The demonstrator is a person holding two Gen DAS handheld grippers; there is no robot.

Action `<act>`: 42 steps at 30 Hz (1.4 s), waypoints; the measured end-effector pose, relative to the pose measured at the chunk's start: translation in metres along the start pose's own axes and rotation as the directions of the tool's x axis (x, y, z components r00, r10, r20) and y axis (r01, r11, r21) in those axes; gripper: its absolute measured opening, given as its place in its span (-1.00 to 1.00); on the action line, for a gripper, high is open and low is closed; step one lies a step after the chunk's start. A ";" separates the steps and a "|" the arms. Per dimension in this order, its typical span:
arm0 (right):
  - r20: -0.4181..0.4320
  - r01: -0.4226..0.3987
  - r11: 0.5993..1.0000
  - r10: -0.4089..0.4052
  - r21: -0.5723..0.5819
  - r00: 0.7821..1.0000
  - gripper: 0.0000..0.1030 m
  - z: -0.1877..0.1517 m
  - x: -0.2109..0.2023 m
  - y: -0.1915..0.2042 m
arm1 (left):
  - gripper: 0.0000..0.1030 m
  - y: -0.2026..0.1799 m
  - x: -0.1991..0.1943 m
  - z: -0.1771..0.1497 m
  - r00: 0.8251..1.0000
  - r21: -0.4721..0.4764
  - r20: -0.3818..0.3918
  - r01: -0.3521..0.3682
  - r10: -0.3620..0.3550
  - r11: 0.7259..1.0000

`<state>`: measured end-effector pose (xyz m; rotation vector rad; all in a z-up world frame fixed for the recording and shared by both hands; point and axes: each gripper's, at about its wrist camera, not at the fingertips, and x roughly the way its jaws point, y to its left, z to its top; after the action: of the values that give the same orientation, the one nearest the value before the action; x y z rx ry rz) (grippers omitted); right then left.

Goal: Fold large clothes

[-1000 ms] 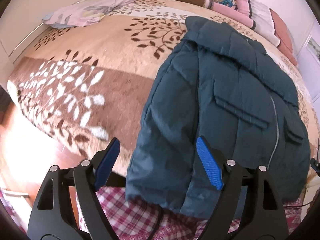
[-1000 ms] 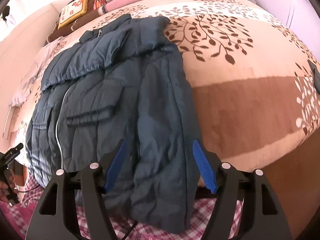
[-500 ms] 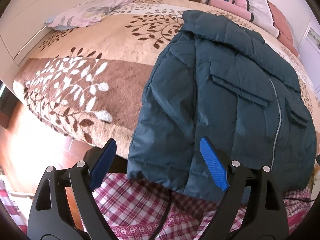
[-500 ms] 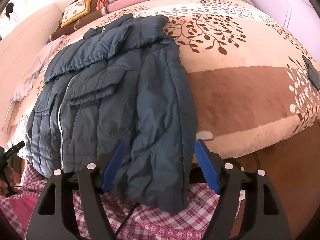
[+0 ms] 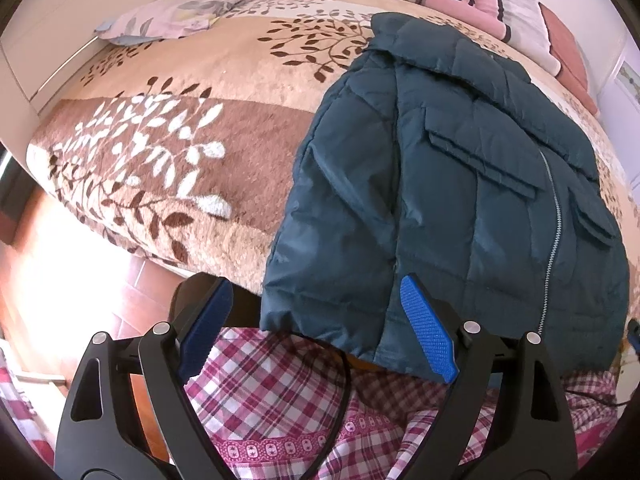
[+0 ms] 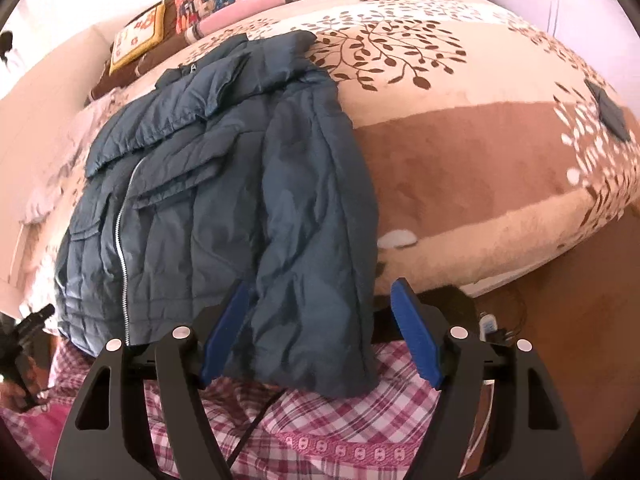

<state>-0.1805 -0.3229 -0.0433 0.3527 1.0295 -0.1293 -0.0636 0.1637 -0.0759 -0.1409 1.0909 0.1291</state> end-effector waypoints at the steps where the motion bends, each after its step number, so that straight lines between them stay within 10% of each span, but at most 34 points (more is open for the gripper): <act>1: -0.005 0.001 1.000 -0.001 0.000 1.000 0.40 -0.002 0.000 0.000 | 0.66 0.001 0.001 0.000 1.000 -0.004 -0.007 0.002 -0.002 1.000; 16: -0.052 0.101 0.994 -0.103 -0.044 0.993 0.51 -0.004 0.002 -0.014 | 0.70 -0.003 -0.004 0.000 0.993 -0.020 -0.122 -0.001 -0.001 1.000; 42: -0.181 -0.071 0.996 0.061 -0.047 0.982 0.50 0.009 0.032 -0.023 | 0.70 0.019 0.018 0.010 0.979 0.127 -0.173 0.134 -0.111 0.983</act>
<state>-0.1625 -0.3462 -0.0717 0.3539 1.1959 -0.0103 -0.0499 0.1848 -0.0884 -0.0950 1.2498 -0.0706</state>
